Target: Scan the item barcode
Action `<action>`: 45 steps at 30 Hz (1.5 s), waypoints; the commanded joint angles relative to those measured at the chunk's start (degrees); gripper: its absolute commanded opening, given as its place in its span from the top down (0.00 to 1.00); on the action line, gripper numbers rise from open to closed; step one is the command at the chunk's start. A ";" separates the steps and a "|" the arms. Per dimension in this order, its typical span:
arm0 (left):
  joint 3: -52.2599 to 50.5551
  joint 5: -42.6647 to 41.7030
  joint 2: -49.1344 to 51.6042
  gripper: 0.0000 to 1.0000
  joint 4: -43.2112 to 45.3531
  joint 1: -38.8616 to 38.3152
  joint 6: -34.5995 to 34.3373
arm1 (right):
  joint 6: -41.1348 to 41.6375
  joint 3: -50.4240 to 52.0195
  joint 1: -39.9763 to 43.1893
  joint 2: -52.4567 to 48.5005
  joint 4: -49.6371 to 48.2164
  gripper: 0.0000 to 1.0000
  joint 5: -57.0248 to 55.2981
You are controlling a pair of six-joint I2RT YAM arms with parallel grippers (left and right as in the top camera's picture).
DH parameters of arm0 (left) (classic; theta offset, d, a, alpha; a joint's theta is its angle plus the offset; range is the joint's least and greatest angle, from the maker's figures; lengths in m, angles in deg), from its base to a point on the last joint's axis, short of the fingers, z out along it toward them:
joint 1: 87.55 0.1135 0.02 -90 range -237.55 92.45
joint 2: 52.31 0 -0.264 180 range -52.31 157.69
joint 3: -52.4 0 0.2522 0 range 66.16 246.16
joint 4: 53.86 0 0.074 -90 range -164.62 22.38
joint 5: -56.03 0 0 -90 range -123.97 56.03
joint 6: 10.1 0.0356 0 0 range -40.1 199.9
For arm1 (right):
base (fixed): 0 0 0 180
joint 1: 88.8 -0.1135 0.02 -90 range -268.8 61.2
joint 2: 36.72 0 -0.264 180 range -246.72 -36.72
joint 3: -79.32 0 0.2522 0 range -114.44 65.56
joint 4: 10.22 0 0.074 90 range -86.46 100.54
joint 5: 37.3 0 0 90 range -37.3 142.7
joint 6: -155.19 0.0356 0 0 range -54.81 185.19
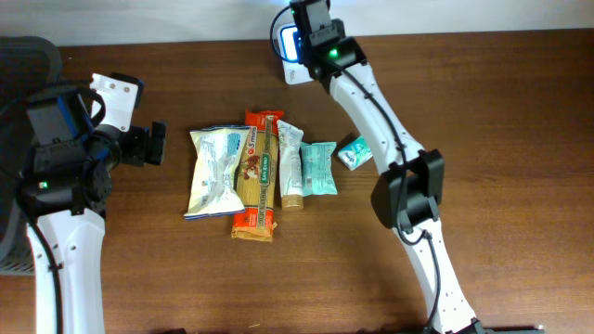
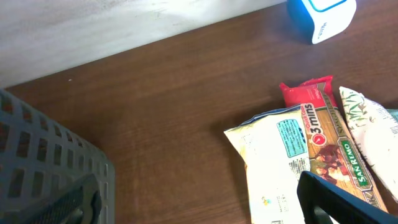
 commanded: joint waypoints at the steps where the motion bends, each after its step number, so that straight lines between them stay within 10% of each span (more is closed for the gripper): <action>1: 0.15 0.00 -0.66 0.01 0.04 0.24 0.90 | -1.40 -0.42 -0.44 -4.33 -3.37 0.96 -1.42; 29: 0.15 0.00 -0.66 0.01 0.07 0.24 0.90 | -3.37 -1.09 -0.46 -4.59 0.20 0.96 3.34; 45: 0.15 0.00 -0.66 0.01 -0.11 0.24 0.90 | 5.77 -1.31 9.75 28.02 35.12 0.96 41.22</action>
